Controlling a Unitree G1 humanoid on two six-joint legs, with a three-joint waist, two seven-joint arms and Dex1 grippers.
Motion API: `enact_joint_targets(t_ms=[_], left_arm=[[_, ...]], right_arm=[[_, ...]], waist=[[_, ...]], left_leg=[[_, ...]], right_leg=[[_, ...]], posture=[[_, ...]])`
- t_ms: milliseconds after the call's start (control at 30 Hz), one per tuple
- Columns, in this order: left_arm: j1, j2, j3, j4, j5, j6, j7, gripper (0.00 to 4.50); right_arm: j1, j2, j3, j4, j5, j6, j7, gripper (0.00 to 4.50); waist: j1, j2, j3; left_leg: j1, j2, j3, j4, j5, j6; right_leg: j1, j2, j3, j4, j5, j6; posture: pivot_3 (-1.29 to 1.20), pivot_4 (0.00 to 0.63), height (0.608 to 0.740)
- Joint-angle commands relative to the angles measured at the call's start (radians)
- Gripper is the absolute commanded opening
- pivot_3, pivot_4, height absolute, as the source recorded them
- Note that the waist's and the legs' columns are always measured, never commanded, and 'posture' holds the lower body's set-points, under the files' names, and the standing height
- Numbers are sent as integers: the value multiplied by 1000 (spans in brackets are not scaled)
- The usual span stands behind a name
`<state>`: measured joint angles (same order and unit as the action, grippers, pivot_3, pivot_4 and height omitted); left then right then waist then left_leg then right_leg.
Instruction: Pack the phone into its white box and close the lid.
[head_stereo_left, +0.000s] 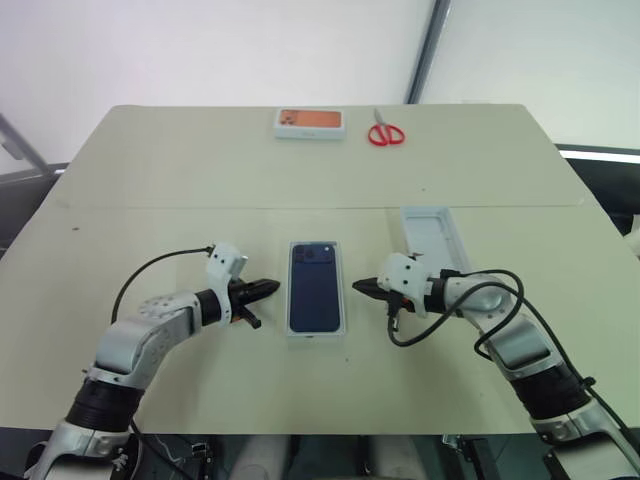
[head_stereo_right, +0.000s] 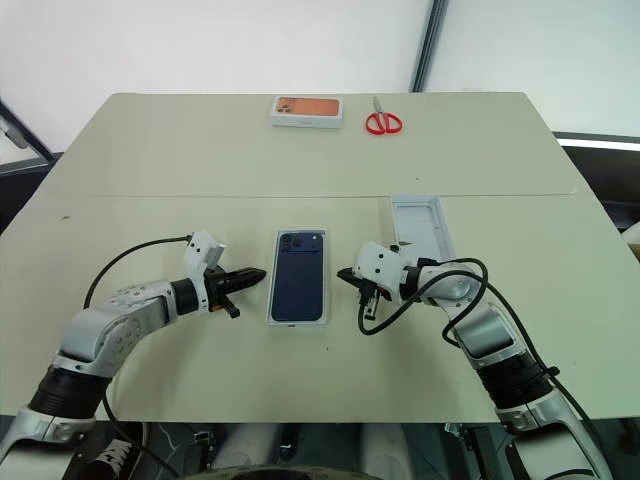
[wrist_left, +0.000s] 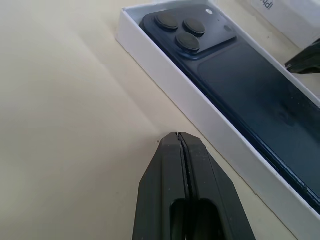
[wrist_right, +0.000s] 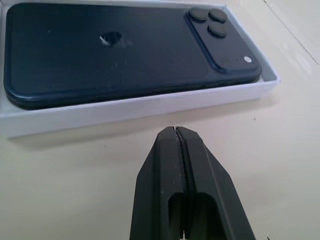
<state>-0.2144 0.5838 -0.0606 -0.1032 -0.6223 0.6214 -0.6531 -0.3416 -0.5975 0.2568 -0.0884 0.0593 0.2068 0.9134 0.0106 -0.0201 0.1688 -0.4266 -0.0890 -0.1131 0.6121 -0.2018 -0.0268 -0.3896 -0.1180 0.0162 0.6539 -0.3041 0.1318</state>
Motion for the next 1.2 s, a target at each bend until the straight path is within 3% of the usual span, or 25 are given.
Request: enact_joint_targets(t_ms=[33, 267, 400, 667, 1200], left_arm=[[32, -7, 74, 12, 44, -187, -85, 22], [101, 11, 68, 98, 227, -561, -220, 22], [127, 6, 51, 154, 287, -655, -263, 22], [63, -105, 20, 184, 285, -567, -215, 22], [-55, -197, -72, 155, 269, -233, -251, 22]], right_arm=[[-1, -1, -20, -40, 13, -1, 2, 0], [28, -13, -21, -53, 14, -5, 9, 0], [35, 3, -12, -62, 12, 10, -5, 0], [30, 34, 30, -52, -28, 11, -28, 0], [35, 16, 14, -52, -42, 3, -30, 0]], waist=[[-3, 0, 0], [0, 0, 0], [0, 0, 0], [0, 0, 0], [4, 3, -1]], left_leg=[[0, 0, 0, 0, 0, 0], [0, 0, 0, 0, 0, 0], [0, 0, 0, 0, 0, 0], [1, -1, -2, 1, 0, 0], [3, -1, -2, 2, 0, 1]], right_leg=[[0, 0, 0, 0, 0, 0], [0, 0, 0, -1, 0, 0], [0, 0, 0, -2, 0, -1], [-1, 1, -2, -2, 1, 0], [2, 1, -3, 0, 1, 0]], posture=[[0, 150, 740], [0, 150, 740], [0, 150, 740], [0, 150, 740], [0, 150, 740]])
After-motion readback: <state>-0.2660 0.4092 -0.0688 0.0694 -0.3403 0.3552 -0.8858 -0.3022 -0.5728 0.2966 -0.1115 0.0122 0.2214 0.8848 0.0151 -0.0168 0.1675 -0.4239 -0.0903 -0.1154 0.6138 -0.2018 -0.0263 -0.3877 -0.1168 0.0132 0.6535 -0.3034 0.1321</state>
